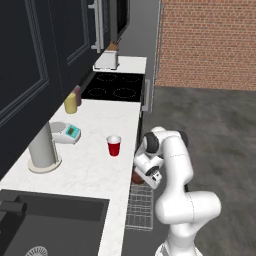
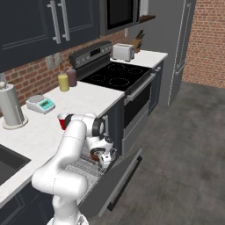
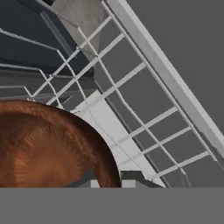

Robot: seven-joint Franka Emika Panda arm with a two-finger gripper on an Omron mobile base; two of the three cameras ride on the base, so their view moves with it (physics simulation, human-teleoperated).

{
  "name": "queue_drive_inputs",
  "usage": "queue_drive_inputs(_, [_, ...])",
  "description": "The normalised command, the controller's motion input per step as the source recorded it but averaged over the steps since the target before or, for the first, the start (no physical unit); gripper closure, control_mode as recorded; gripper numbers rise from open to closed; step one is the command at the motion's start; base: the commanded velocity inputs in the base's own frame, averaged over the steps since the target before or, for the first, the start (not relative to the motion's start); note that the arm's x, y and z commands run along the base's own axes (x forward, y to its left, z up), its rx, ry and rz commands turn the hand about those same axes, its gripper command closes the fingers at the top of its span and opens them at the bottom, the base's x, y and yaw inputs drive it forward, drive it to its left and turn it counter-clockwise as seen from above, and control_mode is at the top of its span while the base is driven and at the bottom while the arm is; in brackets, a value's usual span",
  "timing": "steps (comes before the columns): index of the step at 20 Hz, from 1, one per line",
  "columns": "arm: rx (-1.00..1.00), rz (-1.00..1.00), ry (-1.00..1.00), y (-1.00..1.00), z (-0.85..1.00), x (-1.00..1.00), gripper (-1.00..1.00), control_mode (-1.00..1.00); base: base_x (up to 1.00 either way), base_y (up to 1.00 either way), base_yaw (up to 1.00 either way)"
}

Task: Pick up the cup and bowl from the counter, place them in the dishwasher, and close the dishwasher door.

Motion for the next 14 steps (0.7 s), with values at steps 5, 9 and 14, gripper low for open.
queue_drive_inputs(5, [-0.16,0.0,0.09,-0.57,-1.0,-0.18,1.0,-1.0,0.0,0.0,0.0])
queue_drive_inputs(9, [-0.19,0.0,0.09,-0.26,-1.0,-0.19,-1.0,-1.0,0.0,0.0,0.0])
queue_drive_inputs(14, [-0.07,0.0,0.0,-0.11,-0.45,-0.32,-1.0,-1.0,0.0,0.0,0.0])
